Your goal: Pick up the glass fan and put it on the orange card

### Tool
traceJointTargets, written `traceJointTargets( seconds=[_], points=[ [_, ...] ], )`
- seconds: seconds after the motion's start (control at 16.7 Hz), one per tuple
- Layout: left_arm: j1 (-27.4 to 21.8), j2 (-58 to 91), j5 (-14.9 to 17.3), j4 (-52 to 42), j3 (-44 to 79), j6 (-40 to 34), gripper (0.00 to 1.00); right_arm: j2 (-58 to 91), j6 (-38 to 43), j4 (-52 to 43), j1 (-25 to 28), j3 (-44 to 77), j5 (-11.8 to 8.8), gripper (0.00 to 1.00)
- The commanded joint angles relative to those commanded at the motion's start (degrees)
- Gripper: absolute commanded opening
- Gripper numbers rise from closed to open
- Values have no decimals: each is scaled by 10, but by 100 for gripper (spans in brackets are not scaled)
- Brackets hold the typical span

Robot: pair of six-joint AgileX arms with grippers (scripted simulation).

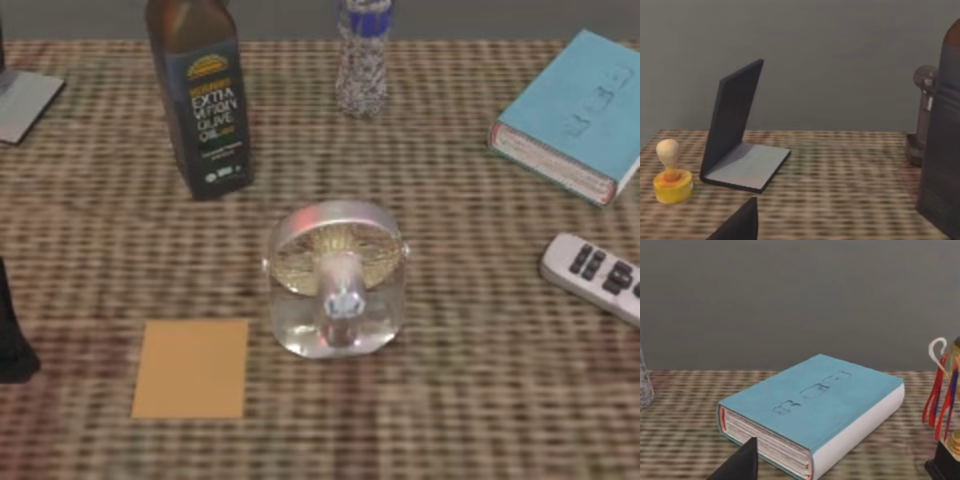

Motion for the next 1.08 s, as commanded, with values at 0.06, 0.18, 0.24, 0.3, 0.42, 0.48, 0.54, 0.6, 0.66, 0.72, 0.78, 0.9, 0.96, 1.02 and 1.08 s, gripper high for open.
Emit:
traceJointTargets(
  seconds=[0.06,0.18,0.24,0.3,0.42,0.48,0.54,0.6,0.66,0.72,0.78,0.9,0.96,1.02,1.08],
  points=[
    [0,0,0,0,0,0,100,0,0,0,0,0,0,100],
    [-2,5,0,-4,5,2,100,0,0,0,0,0,0,100],
    [-5,16,1,-12,14,6,100,0,0,0,0,0,0,100],
    [-10,33,1,-25,28,12,100,0,0,0,0,0,0,100],
    [-24,82,2,-61,72,30,100,0,0,0,0,0,0,100],
    [-34,113,2,-85,101,42,100,0,0,0,0,0,0,100],
    [-44,149,2,-111,134,55,100,0,0,0,0,0,0,100],
    [-55,187,2,-140,171,68,100,0,0,0,0,0,0,100],
    [-67,229,2,-171,211,83,100,0,0,0,0,0,0,100],
    [-80,274,2,-205,256,98,100,0,0,0,0,0,0,100],
    [-94,321,2,-240,305,115,100,0,0,0,0,0,0,100],
    [-124,420,2,-314,409,149,100,0,0,0,0,0,0,100],
    [-140,472,3,-352,465,166,100,0,0,0,0,0,0,100],
    [-156,526,3,-391,523,184,100,0,0,0,0,0,0,100],
    [-173,580,4,-430,582,202,100,0,0,0,0,0,0,100]
  ],
)
